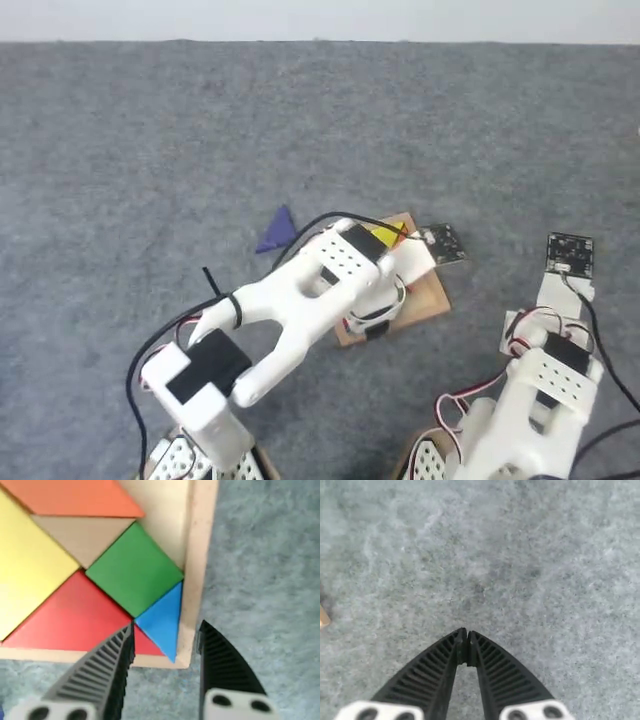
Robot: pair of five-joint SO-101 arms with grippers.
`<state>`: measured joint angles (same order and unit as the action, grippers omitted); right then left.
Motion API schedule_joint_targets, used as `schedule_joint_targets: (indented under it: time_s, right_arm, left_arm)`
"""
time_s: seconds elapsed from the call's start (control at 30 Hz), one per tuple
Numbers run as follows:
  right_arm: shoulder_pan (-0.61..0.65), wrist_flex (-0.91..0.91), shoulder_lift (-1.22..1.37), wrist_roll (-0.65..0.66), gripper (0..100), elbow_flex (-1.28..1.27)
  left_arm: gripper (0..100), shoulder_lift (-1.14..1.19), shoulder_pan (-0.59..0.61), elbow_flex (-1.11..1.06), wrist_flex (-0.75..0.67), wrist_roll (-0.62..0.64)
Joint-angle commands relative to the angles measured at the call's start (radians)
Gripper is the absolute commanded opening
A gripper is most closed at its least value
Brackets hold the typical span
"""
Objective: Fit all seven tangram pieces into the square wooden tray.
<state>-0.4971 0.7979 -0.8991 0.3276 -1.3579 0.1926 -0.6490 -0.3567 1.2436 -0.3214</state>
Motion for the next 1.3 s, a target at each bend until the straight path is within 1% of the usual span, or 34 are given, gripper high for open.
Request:
schedule_joint_targets:
  time_s: [0.0,0.13,0.5,0.7,1.03,1.27]
  right_arm:
    - [0.013,-0.007,-0.021,-0.011,0.9,0.055]
    - [0.013,-0.007,-0.021,-0.011,0.9,0.055]
    - [0.015,-0.007,-0.021,-0.011,0.9,0.054]
    - [0.015,-0.007,-0.021,-0.011,0.9,0.054]
    - [0.018,-0.007,-0.021,-0.011,0.9,0.054]
    - [0.018,-0.007,-0.021,-0.011,0.9,0.054]
  left_arm:
    - [20,-0.011,0.037,0.079,-0.017,0.003]
    - [20,-0.011,0.035,0.071,-0.012,-0.02]
    - [20,-0.009,0.044,0.073,-0.02,-0.02]
    - [20,-0.008,0.094,0.019,-0.123,-0.023]
    - [20,-0.006,0.103,0.008,-0.129,-0.028]
    - [20,0.078,0.106,-0.01,-0.169,-0.028]
